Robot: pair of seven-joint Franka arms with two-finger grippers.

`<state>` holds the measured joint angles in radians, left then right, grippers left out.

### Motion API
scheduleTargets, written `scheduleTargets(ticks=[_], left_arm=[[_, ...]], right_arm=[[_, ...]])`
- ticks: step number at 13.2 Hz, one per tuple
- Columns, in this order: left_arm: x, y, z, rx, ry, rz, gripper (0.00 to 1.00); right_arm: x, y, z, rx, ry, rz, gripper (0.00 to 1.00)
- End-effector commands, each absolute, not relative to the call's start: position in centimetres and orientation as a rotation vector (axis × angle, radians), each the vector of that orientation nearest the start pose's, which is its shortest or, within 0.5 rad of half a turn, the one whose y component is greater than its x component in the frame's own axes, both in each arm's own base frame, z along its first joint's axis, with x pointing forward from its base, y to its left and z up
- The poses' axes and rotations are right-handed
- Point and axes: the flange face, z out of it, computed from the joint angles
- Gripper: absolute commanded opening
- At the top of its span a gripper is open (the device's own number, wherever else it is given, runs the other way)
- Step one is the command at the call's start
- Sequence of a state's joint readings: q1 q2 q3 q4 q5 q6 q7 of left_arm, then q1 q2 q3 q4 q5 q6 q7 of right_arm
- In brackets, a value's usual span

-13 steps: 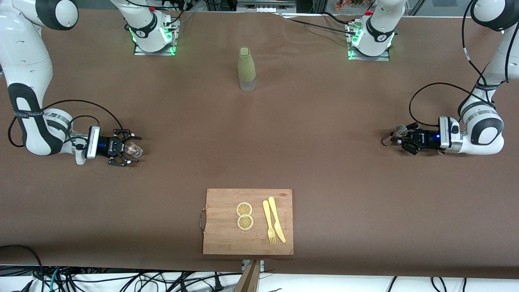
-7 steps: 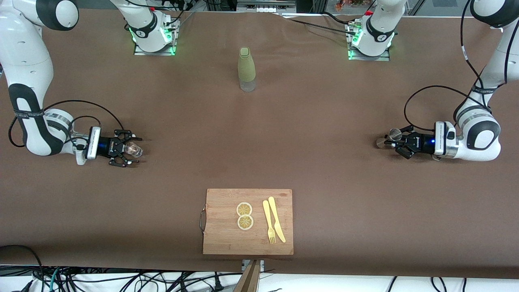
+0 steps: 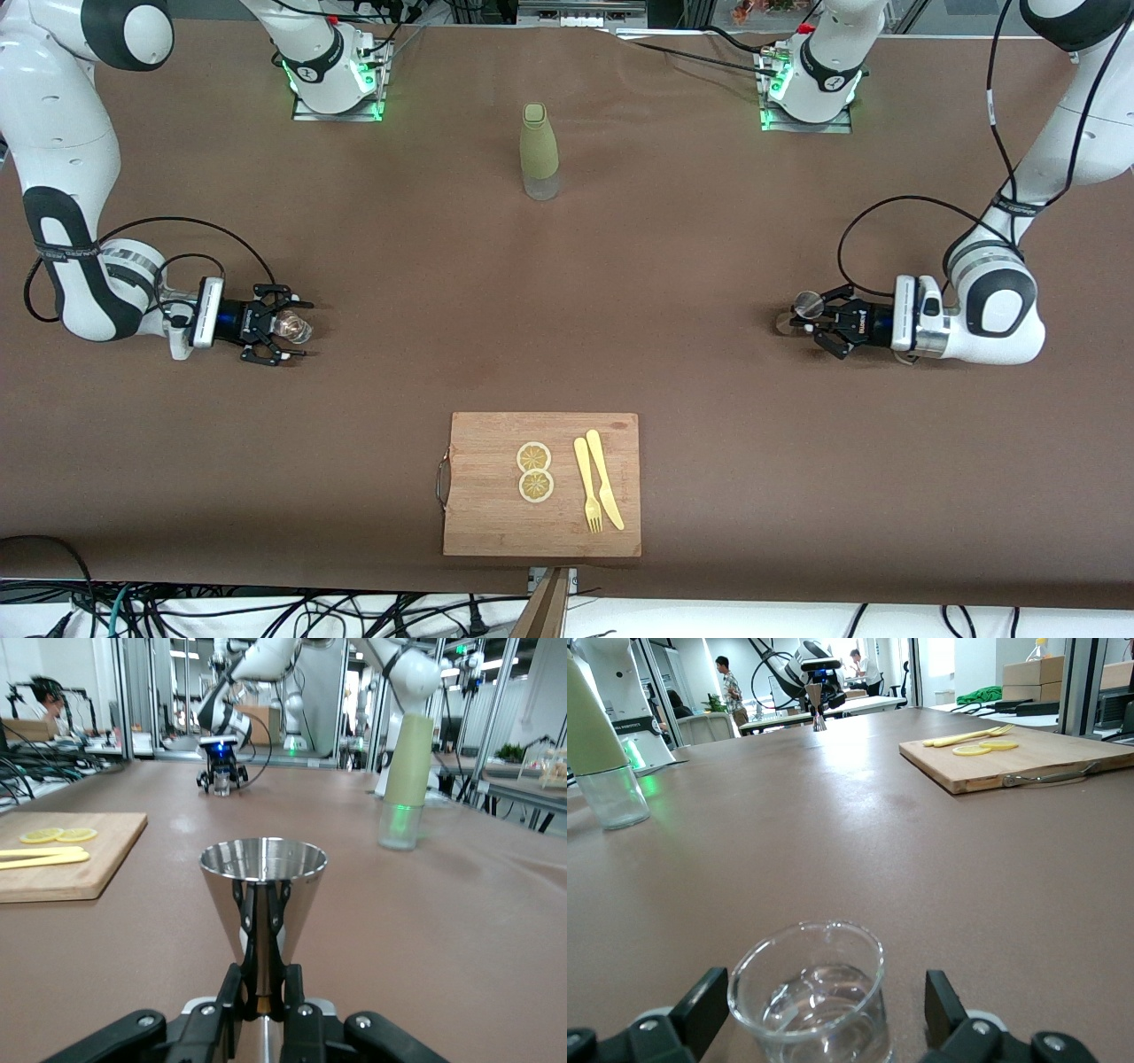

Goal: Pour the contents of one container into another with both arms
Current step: 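Carry the jigger with the left gripper toward the table middle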

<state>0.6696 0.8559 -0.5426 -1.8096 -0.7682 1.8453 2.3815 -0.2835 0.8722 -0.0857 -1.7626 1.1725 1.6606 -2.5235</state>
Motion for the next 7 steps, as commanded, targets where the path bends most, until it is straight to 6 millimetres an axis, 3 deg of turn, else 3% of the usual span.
scheduleTargets(ticks=[1, 5, 7], left_arm=[[57.6, -3.4, 15.6, 1.344, -1.556, 0.777, 0.0], [58.1, -12.4, 18.4, 1.37, -1.502, 0.793, 0.0], [58.3, -16.3, 18.6, 1.421, -1.45, 0.801, 0.0]], right_arm=[[56.1, -11.7, 6.7, -1.537, -1.29, -0.979, 0.88], [56.2, -11.7, 6.8, -1.536, -1.294, -0.98, 0.76], [56.2, -11.4, 6.8, -1.533, -1.297, -0.977, 0.71]])
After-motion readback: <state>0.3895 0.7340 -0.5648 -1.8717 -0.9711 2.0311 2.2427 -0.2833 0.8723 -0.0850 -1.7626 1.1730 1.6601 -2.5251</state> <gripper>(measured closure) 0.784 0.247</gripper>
